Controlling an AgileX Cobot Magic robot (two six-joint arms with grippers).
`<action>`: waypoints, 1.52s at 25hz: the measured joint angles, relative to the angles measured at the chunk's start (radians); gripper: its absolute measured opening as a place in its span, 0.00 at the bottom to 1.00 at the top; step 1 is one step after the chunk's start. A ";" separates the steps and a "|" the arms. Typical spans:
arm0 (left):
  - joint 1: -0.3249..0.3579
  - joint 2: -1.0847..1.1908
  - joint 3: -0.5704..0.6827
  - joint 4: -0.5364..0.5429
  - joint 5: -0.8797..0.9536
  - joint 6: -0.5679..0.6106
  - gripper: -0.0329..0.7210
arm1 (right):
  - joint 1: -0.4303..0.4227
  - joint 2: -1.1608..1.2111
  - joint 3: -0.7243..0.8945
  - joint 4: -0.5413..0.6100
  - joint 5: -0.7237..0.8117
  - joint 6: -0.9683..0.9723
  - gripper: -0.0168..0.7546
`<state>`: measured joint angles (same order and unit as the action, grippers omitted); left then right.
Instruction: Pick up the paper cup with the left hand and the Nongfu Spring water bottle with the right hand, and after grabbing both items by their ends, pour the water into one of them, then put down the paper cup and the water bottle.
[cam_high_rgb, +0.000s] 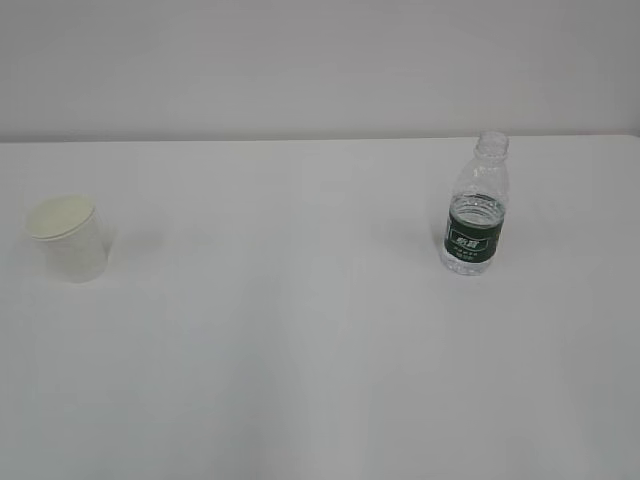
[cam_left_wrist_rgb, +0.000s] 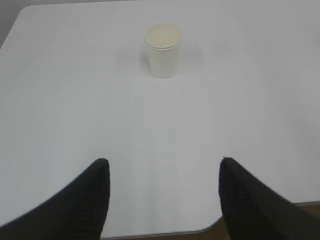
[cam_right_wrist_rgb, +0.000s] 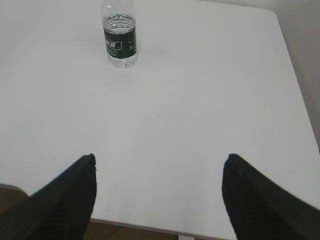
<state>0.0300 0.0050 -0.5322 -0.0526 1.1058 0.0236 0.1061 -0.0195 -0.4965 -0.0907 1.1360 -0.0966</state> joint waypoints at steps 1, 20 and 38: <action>0.000 0.000 0.000 0.000 0.000 0.000 0.69 | 0.000 0.000 0.000 0.000 0.000 0.000 0.78; 0.000 0.000 0.000 -0.002 0.000 0.000 0.67 | 0.000 0.000 0.000 0.000 0.000 -0.002 0.78; 0.000 0.000 -0.028 -0.026 -0.081 0.000 0.63 | 0.000 0.000 0.000 0.002 0.000 0.002 0.78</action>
<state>0.0300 0.0050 -0.5599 -0.0786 1.0250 0.0236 0.1061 -0.0195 -0.4960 -0.0885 1.1360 -0.0947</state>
